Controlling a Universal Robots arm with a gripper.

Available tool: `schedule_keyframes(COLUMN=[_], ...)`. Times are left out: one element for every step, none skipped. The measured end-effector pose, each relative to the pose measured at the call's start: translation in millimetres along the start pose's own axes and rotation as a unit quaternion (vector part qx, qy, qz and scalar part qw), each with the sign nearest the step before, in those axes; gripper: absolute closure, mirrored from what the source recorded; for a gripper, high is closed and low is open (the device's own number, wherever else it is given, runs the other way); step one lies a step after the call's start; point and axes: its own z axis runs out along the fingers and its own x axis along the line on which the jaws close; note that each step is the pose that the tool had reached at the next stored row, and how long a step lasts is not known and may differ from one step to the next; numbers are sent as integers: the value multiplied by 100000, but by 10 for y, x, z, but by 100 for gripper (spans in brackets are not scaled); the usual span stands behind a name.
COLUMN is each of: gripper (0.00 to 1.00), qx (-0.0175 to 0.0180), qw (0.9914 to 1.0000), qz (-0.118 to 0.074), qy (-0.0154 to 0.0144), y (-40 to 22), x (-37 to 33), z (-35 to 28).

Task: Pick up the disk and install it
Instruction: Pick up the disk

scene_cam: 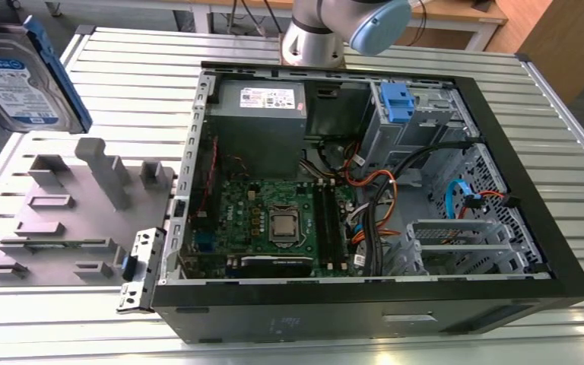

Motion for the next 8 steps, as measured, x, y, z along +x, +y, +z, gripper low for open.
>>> schedule_keyframes(gripper=[65, 65, 65, 65, 65, 65, 65, 65], qx=[-2, -1, -7, -3, 0, -1, -2, -1], qw=[100000, 100000, 100000, 100000, 100000, 100000, 100000, 100000], qz=[-1, 0, -1, 1, 0, -2, 0, 1], qy=[3, 2, 5, 2, 2, 1, 1, 0], y=[0, 1, 1, 1, 2, 2, 3, 3], x=[-1, -2, -3, -4, -5, -6, -7, -8], z=[-24, -46, -70, -92, -115, -140, -163, -185])
